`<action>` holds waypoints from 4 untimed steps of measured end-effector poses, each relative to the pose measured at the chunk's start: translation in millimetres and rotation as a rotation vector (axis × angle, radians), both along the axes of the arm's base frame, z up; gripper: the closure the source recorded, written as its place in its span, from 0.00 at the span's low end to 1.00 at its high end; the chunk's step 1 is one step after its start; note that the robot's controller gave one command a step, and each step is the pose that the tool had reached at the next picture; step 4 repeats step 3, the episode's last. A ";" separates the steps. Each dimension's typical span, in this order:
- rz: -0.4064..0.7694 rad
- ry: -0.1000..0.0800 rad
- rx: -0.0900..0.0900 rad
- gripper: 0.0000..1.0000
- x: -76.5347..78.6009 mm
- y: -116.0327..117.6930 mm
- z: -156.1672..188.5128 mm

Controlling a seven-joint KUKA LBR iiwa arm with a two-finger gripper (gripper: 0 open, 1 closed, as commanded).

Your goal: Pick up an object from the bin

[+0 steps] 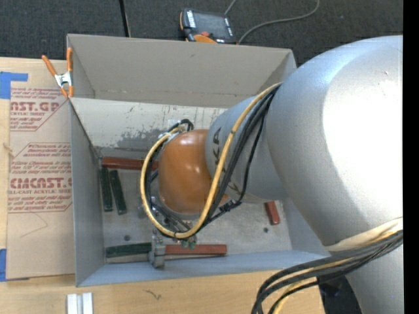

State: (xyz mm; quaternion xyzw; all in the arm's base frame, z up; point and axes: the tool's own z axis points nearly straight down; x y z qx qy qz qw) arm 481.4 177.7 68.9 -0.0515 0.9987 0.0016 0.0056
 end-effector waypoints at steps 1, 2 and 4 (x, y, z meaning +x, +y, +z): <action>0.001 0.011 -0.002 1.00 -2.2 -0.3 1.0; -0.012 0.003 -0.002 1.00 12.6 -21.1 104.6; -0.013 0.001 -0.001 1.00 8.1 -15.3 189.8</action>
Offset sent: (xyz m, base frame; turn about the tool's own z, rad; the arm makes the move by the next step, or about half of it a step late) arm 0.0000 0.0000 0.0000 0.0000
